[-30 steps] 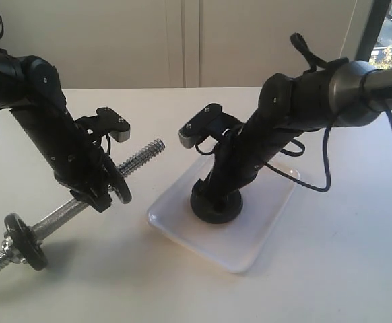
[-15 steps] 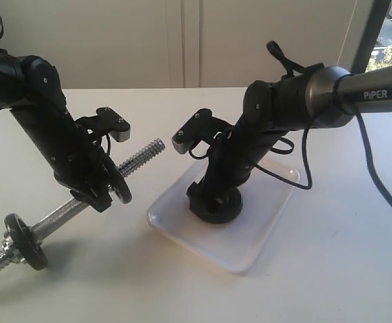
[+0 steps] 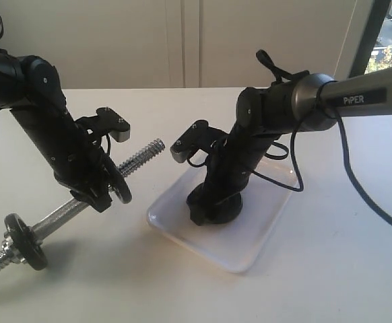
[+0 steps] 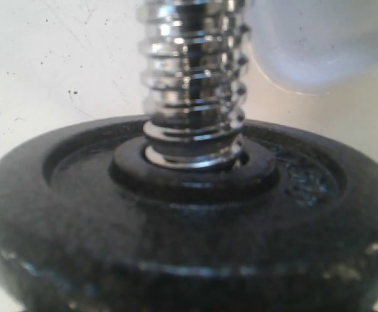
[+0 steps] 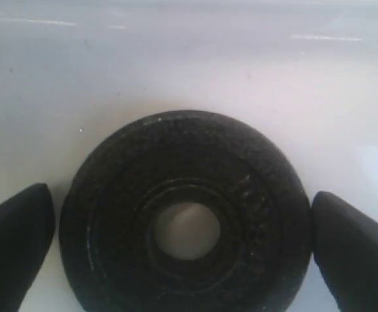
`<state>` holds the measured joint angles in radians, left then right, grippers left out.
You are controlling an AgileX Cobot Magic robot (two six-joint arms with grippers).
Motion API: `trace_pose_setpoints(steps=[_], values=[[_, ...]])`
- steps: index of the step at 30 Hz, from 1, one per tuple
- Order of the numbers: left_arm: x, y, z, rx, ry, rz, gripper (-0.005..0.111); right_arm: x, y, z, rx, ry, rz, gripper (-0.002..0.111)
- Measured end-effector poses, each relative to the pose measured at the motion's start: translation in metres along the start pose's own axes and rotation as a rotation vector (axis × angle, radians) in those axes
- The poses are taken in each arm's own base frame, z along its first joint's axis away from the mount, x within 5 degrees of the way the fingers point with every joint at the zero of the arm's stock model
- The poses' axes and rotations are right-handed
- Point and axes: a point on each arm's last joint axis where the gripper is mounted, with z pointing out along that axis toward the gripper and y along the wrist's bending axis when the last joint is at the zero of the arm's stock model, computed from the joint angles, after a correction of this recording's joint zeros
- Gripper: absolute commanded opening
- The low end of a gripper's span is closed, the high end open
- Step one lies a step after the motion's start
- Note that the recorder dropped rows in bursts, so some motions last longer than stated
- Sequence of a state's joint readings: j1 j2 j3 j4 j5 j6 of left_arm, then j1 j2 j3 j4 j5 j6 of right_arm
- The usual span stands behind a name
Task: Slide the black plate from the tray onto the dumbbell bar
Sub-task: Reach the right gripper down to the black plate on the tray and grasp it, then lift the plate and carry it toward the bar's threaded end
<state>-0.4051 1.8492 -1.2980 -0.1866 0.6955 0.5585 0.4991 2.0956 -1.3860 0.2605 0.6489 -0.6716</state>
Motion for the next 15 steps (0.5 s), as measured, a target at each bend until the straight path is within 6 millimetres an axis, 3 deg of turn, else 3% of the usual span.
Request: trace_pose_setpoints(steps=[1,2,3,4,5,6,7,12,15], values=[[0.000,0.000,0.000,0.000,0.000,0.000,0.000,0.000,0.000,0.000,-0.001,0.005,0.004,0.092],[0.000,0.000,0.000,0.000,0.000,0.000,0.000,0.001,0.000,0.000,0.002,0.006,0.010,0.077],[0.000,0.000,0.000,0.000,0.000,0.002,0.000,0.001,-0.001,0.000,0.011,0.017,0.025,0.070],[0.000,0.000,0.000,0.000,0.000,0.002,0.000,0.002,-0.002,0.000,0.018,0.024,0.035,0.048],[0.000,0.000,0.000,0.000,0.000,0.002,0.000,0.002,-0.003,-0.001,0.036,0.040,0.073,0.035],[0.000,0.000,0.000,0.000,0.000,0.002,0.000,0.003,-0.003,-0.001,0.044,0.046,0.101,0.013],[0.000,0.000,0.000,0.000,0.000,0.002,0.000,0.003,-0.006,-0.002,0.068,0.055,0.137,0.001],[0.000,0.000,0.000,0.003,0.000,0.014,0.000,0.001,-0.010,-0.008,0.126,0.042,0.195,0.000],[0.000,0.000,0.000,0.005,0.003,0.017,0.000,0.001,-0.017,-0.027,0.140,-0.002,0.214,0.000]])
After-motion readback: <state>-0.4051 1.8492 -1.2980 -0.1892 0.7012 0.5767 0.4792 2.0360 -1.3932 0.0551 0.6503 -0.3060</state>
